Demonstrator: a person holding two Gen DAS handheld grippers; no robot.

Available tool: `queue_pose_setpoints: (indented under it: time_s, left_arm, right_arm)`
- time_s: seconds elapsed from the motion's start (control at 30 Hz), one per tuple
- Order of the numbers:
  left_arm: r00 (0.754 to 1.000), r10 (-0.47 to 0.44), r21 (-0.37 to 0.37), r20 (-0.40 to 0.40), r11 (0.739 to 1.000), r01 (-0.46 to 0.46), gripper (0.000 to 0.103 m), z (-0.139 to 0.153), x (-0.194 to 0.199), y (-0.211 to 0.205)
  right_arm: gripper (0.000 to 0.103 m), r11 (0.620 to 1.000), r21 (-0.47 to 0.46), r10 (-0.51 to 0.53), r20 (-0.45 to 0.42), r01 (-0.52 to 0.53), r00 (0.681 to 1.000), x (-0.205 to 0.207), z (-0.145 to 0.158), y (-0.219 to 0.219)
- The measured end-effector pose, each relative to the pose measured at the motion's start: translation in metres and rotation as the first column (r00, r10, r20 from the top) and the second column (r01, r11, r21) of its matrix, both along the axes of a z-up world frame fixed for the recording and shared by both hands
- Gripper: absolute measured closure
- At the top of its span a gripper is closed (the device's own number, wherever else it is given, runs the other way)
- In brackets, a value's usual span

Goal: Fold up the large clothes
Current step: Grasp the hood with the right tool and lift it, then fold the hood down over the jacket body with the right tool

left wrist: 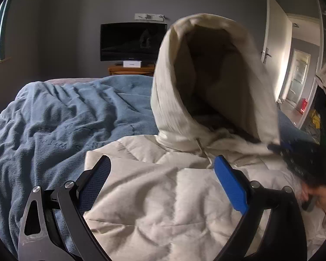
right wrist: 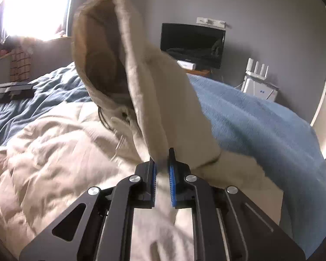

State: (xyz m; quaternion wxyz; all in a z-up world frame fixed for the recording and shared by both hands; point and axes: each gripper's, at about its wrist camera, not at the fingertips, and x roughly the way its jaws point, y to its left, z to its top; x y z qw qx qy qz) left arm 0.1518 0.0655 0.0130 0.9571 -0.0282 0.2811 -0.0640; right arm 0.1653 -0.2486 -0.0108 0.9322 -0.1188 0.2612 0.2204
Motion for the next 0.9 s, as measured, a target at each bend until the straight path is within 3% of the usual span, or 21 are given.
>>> queue_pose_setpoints:
  time_s: [0.17,0.27,0.33,0.37,0.4,0.53,0.57,0.67,0.8,0.9]
  left_arm:
    - [1.0,-0.004,0.019,0.021,1.0,0.004,0.012,0.003,-0.002,0.003]
    - [0.998,-0.014,0.078,0.062,0.997,0.009,0.017,0.007,-0.008,-0.003]
    - [0.996,-0.04,0.107,0.076,0.994,0.032,0.05,0.01,-0.011,-0.007]
    - [0.997,-0.041,0.14,0.065,0.99,0.032,0.078,0.01,-0.012,-0.009]
    - [0.998,-0.045,0.155,0.054,0.987,0.036,0.085,0.009,-0.012,-0.01]
    - [0.998,-0.067,0.161,-0.008,0.985,0.067,0.089,0.008,-0.027,-0.01]
    - [0.997,-0.073,0.165,-0.026,0.983,0.077,0.089,0.009,-0.032,-0.011]
    - [0.99,-0.115,0.191,-0.08,0.973,0.128,0.089,0.01,-0.049,-0.017]
    - [0.978,-0.168,0.286,-0.122,0.938,0.196,0.089,-0.007,-0.067,-0.027]
    - [0.976,-0.151,0.249,-0.159,0.95,0.188,0.089,-0.03,-0.062,-0.02]
  right_arm:
    - [0.095,0.996,-0.088,0.029,-0.026,-0.031,0.999,-0.011,-0.02,-0.002]
    - [0.095,0.995,-0.092,0.034,-0.042,-0.038,0.999,-0.013,-0.024,-0.003]
    - [0.095,0.994,-0.101,0.037,-0.05,-0.042,0.998,-0.015,-0.027,-0.002]
    - [0.095,0.994,-0.106,0.033,-0.051,-0.038,0.998,-0.017,-0.027,-0.001]
    - [0.094,0.993,-0.111,0.022,-0.053,-0.028,0.998,-0.019,-0.027,-0.001]
    - [0.088,0.992,-0.124,-0.014,-0.077,0.004,0.997,-0.026,-0.018,0.0]
    - [0.081,0.992,-0.125,-0.016,-0.086,0.005,0.996,-0.029,-0.015,0.0]
    - [0.048,0.995,-0.095,0.008,-0.08,-0.016,0.997,-0.047,-0.002,-0.007]
    - [0.045,0.996,-0.043,0.073,-0.043,-0.075,0.996,-0.068,0.017,-0.01]
    - [0.045,0.996,0.085,0.048,-0.076,-0.041,0.996,-0.062,0.031,-0.008]
